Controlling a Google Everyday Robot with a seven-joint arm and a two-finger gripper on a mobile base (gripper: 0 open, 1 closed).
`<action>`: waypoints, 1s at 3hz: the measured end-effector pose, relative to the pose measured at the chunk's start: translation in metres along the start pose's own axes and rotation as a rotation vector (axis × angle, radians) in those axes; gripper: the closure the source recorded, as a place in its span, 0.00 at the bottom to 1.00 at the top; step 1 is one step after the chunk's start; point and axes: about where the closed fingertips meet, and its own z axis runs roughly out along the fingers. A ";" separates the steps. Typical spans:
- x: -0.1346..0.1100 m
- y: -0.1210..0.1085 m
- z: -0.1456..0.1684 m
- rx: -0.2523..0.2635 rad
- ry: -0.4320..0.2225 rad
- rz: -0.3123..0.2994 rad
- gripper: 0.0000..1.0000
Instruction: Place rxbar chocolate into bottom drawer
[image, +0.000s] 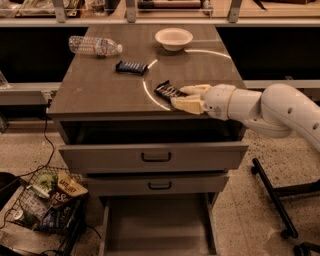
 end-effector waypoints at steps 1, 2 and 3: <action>0.000 0.000 0.000 0.000 0.000 0.000 1.00; 0.000 0.000 0.000 0.000 0.000 0.000 1.00; 0.000 0.000 0.000 0.000 0.000 0.000 1.00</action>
Offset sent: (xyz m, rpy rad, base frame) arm -0.1424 -0.0970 0.1293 -0.2207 -0.2172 0.1953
